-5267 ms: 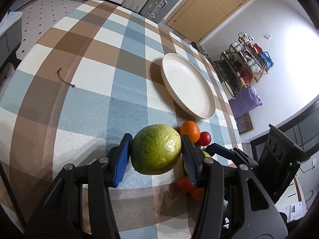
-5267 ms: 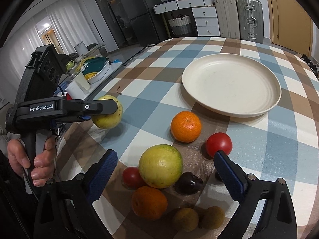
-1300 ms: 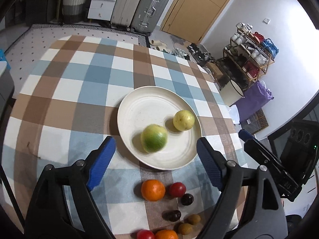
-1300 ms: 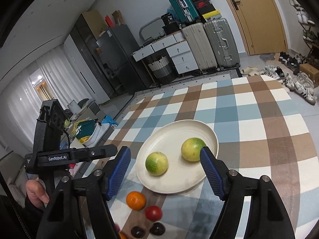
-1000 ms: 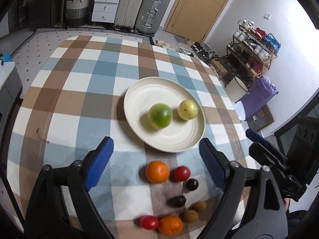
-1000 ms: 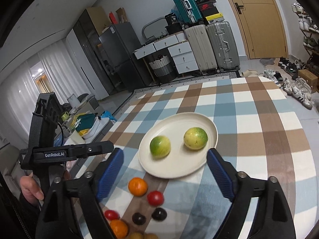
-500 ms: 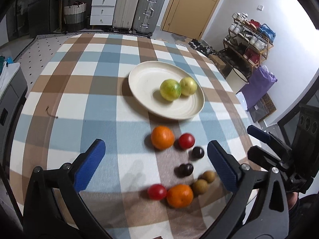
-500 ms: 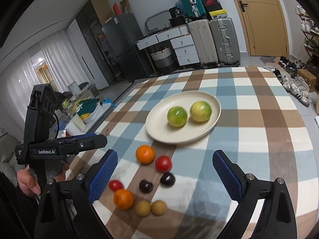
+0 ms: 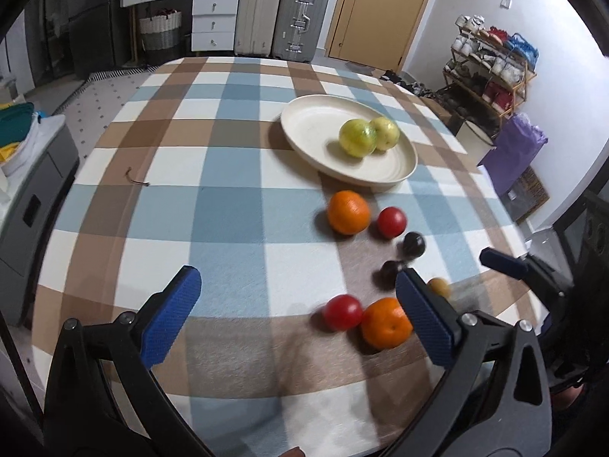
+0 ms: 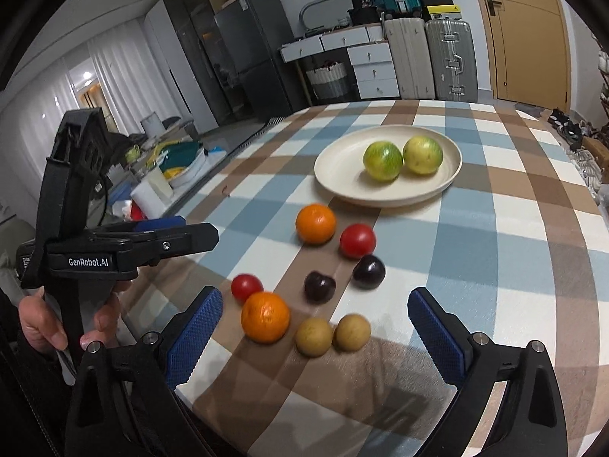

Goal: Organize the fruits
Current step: 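Withdraw the left tool from the plate toward the remaining fruits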

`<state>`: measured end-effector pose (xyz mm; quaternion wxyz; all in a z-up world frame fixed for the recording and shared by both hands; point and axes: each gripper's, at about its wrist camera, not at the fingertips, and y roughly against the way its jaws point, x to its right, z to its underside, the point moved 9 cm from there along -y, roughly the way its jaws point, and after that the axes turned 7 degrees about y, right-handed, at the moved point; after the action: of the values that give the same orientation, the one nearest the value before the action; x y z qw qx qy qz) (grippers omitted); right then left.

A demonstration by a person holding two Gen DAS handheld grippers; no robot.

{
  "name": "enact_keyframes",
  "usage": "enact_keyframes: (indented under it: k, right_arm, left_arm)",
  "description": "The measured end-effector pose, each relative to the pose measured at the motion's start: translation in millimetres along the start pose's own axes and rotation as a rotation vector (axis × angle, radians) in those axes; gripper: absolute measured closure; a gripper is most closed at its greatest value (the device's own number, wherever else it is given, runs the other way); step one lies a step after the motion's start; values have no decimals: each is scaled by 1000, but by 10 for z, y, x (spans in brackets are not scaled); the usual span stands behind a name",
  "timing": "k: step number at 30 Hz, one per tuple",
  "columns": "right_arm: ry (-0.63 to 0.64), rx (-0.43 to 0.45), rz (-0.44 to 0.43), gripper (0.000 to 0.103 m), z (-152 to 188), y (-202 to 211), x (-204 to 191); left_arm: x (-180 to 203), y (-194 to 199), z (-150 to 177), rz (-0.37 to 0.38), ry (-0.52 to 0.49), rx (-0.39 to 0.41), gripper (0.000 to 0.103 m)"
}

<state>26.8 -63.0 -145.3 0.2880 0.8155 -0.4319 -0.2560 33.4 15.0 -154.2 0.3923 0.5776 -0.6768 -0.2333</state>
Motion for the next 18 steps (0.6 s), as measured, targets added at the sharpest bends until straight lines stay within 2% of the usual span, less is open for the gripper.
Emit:
enact_keyframes:
  k: [11, 14, 15, 18]
  right_arm:
    - [120, -37, 9, 4, 137, -214, -297]
    - [149, -51, 14, 10, 139, -292, -327]
    - [152, -56, 15, 16, 140, -312, -334]
    - [160, -69, 14, 18, 146, -386, -337]
  left_arm:
    - [-163, -47, 115, -1, 20, -5, 1]
    - [-204, -59, 90, 6, 33, -1, 1]
    - [-213, -63, 82, 7, 34, 0, 1]
    - [-227, -61, 71, 9, 34, -1, 1]
